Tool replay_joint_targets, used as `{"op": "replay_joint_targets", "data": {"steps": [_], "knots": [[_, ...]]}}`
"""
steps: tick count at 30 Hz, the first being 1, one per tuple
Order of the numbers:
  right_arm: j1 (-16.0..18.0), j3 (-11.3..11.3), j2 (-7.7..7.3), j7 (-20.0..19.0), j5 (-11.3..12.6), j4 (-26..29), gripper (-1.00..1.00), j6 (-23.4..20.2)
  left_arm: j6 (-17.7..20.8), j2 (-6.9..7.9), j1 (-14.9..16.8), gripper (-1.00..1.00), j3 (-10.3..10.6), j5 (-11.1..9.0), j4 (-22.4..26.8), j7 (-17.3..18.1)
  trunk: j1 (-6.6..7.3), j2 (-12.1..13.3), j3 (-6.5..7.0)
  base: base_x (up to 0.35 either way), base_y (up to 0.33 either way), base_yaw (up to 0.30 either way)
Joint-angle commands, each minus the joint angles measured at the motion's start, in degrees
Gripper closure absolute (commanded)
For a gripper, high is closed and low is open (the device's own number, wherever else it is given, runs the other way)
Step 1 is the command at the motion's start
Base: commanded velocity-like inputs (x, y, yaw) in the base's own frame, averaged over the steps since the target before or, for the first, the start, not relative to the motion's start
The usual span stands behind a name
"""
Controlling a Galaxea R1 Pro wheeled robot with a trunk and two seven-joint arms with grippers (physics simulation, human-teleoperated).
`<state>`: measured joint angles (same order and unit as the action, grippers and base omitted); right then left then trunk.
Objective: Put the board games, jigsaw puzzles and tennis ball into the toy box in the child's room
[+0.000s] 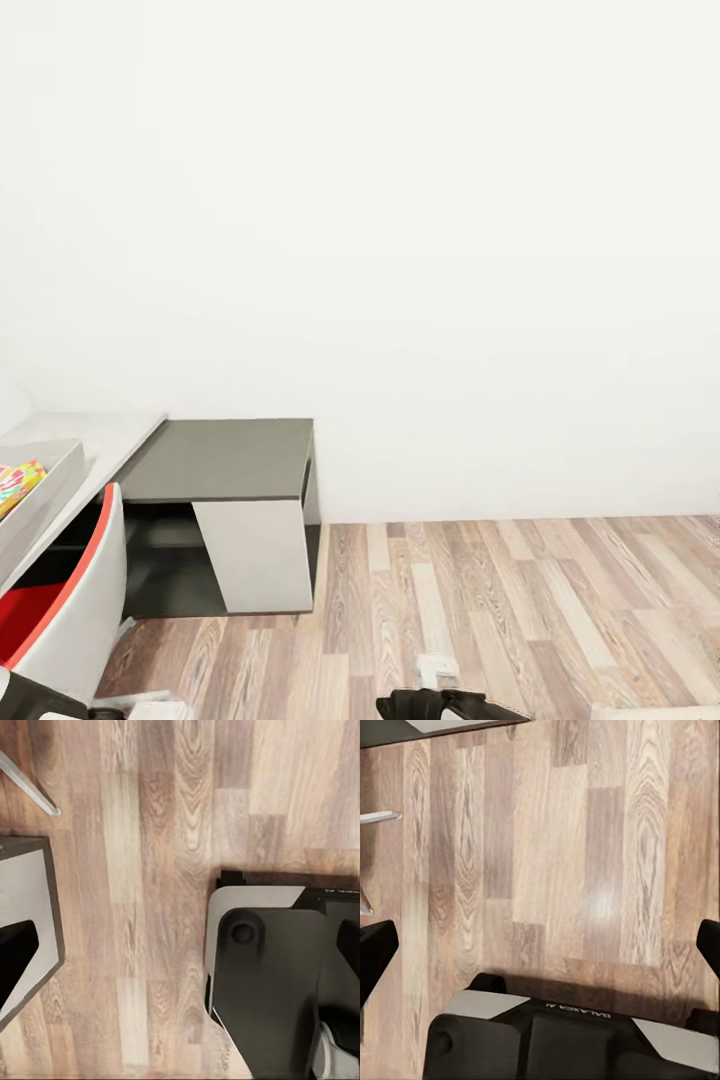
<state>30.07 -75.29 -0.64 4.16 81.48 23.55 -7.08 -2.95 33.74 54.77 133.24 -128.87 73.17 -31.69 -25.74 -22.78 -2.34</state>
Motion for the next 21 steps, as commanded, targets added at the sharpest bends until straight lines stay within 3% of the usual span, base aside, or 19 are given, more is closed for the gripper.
{"op": "replay_joint_targets", "data": {"steps": [1, 9, 12, 21], "knots": [[0.08, -0.31, -0.05, 0.46, 0.29, 0.19, -1.00, -0.10, -0.30, 0.00, 0.07, -1.00, 0.09, -0.37, 0.09, -0.08, -0.05, -0.14, -0.04, 0.000, 0.000, -0.094], [-0.99, -1.48, 0.94, 2.08, 0.33, -1.40, -1.00, -0.42, -0.30, -0.10, -3.83, -1.00, 0.07, -0.32, -3.22, 0.72, -0.05, -0.14, 0.66, 0.000, 0.000, -0.092], [-1.56, -2.57, 1.23, 2.55, 0.38, -1.81, -1.00, -1.13, -0.30, -0.14, -6.41, -1.00, 0.03, -0.32, -5.61, 4.05, -0.05, -0.14, 0.92, 0.000, 0.000, -0.094], [-2.02, -3.19, 1.49, 2.77, 0.42, -1.39, -1.00, -1.38, -0.24, -0.15, -8.13, -1.00, 0.01, -0.33, -8.28, 9.25, -0.05, -0.14, 1.72, 0.000, 0.000, -0.102]]}}
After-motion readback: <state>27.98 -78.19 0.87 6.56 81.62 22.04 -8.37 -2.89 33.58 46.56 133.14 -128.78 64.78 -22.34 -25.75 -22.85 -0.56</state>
